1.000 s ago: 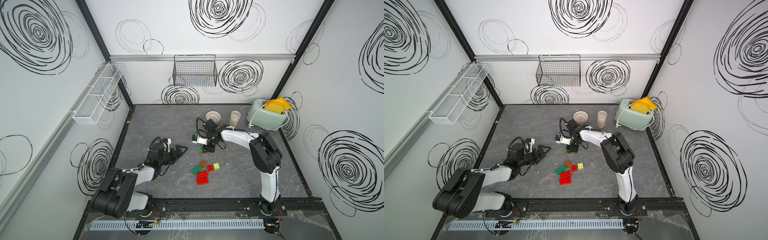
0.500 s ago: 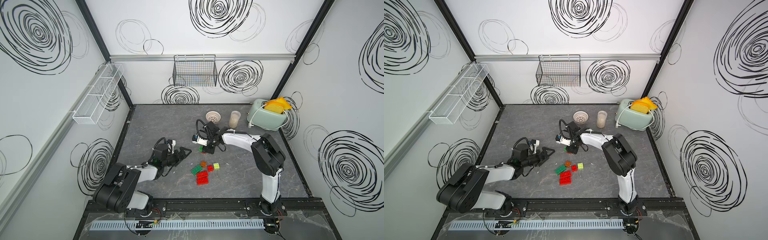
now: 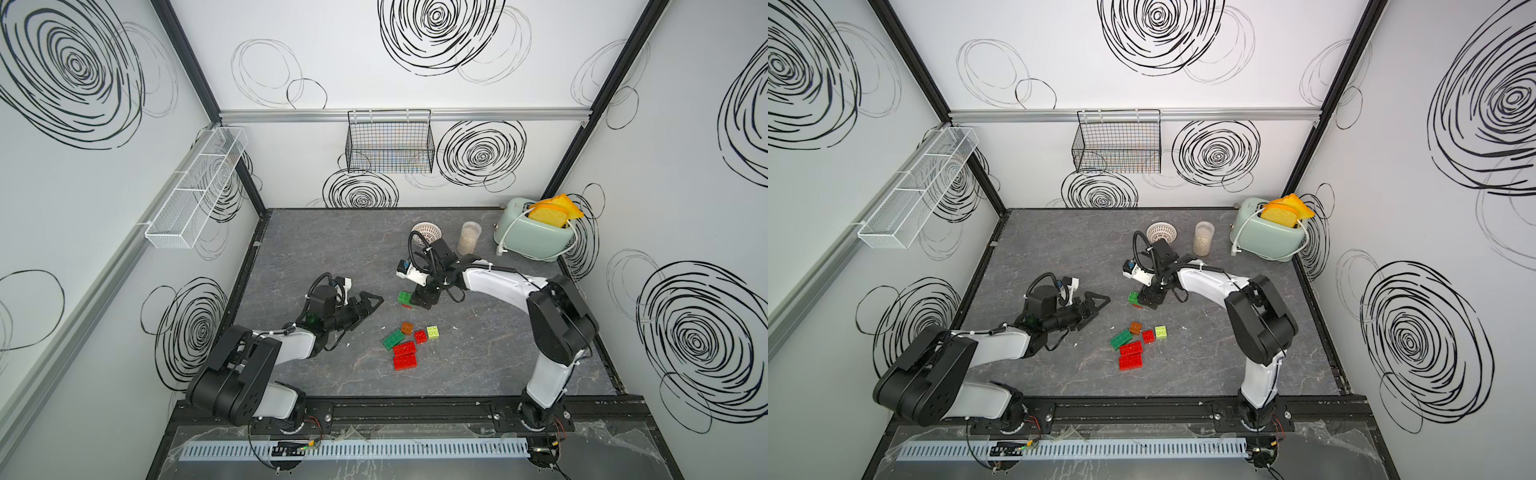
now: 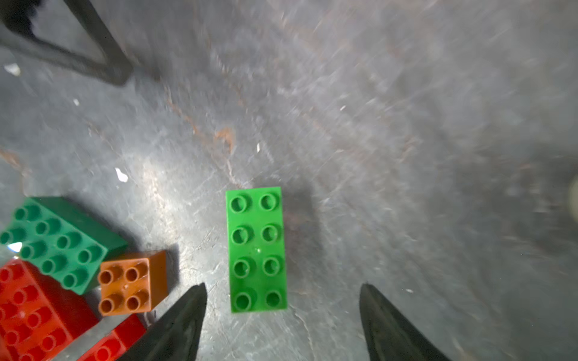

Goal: Assemble a heart with lego
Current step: Assemble the lego brick with the lego brick, then pick up the lego brick from the center of the board.

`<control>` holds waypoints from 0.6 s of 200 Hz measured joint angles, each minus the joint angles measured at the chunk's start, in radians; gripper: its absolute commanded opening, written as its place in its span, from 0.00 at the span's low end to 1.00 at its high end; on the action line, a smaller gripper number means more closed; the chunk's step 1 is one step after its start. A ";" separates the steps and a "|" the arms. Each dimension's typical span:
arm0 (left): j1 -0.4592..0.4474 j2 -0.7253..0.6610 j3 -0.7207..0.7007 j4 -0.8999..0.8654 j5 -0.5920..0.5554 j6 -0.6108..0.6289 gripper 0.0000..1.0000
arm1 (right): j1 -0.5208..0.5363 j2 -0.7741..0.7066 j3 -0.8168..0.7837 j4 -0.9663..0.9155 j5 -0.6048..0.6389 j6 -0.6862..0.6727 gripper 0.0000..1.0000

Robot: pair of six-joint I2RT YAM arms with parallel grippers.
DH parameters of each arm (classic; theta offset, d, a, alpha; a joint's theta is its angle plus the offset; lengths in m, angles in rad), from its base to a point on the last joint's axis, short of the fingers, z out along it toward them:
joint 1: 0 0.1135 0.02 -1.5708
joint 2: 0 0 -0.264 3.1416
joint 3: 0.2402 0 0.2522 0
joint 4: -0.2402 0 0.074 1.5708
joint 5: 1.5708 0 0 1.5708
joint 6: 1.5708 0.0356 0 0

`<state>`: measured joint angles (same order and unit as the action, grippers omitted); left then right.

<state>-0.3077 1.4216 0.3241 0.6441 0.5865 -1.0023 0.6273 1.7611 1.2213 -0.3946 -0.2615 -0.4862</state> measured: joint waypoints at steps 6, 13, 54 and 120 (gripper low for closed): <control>0.000 0.002 0.000 0.000 0.000 0.000 0.97 | -0.005 -0.027 -0.001 0.011 -0.003 0.006 0.83; 0.000 0.005 0.001 0.000 0.000 0.000 0.97 | -0.008 -0.053 -0.001 0.019 -0.006 0.013 0.83; 0.019 0.010 0.003 -0.005 -0.005 -0.003 0.97 | 0.056 -0.124 -0.089 0.038 -0.003 0.038 0.85; 0.178 -0.106 0.002 -0.162 -0.023 -0.003 0.97 | 0.291 -0.113 -0.218 0.026 0.065 -0.011 0.84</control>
<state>-0.1299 1.3151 0.3264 0.4824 0.5632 -1.0054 0.9180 1.6485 1.0031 -0.3683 -0.1967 -0.4976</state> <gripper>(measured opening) 0.971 0.847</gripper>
